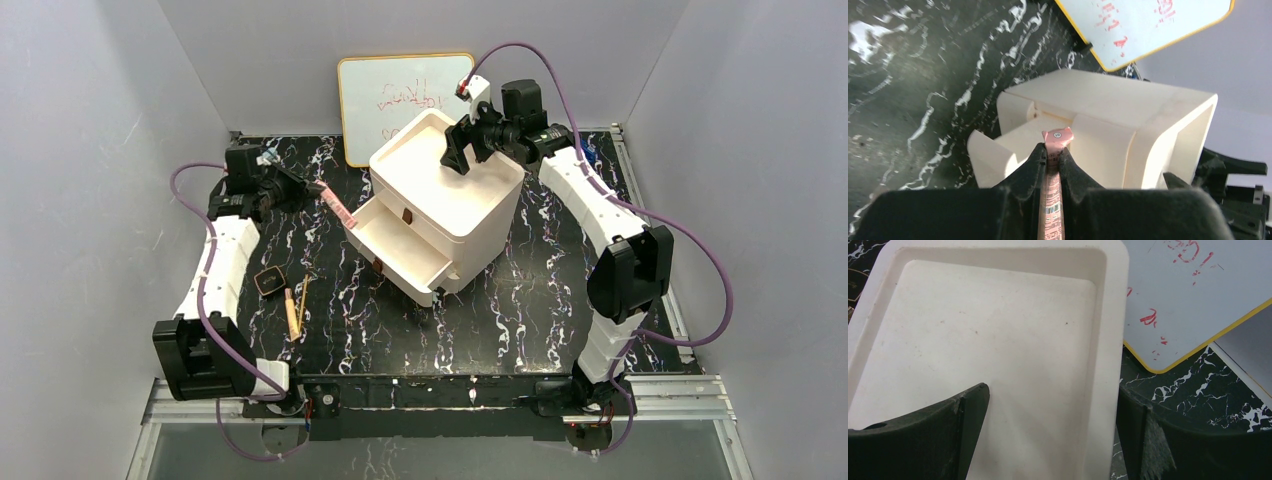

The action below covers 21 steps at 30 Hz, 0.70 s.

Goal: Organize the makeup

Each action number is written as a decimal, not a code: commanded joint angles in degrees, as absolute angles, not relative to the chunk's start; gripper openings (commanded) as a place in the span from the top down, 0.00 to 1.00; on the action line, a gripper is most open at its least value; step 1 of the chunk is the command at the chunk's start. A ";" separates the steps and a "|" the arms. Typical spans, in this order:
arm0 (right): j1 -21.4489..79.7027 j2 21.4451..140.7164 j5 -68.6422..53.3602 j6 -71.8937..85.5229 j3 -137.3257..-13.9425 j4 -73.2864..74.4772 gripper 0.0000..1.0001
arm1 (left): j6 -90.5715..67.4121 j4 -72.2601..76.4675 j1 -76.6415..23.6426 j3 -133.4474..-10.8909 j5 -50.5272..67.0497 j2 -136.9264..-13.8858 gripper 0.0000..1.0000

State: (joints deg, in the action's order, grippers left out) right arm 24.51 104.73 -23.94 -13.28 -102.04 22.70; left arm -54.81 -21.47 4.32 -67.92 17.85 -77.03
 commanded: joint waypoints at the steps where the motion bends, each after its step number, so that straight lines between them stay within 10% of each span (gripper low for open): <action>1: 24.78 110.57 -23.62 -10.99 -100.62 34.85 0.00 | -59.17 -21.27 -0.11 -67.30 16.62 -73.17 1.00; 21: 25.49 110.15 -23.45 -10.99 -99.31 34.37 0.00 | -70.51 -17.74 -23.24 -57.84 -1.71 -69.84 1.00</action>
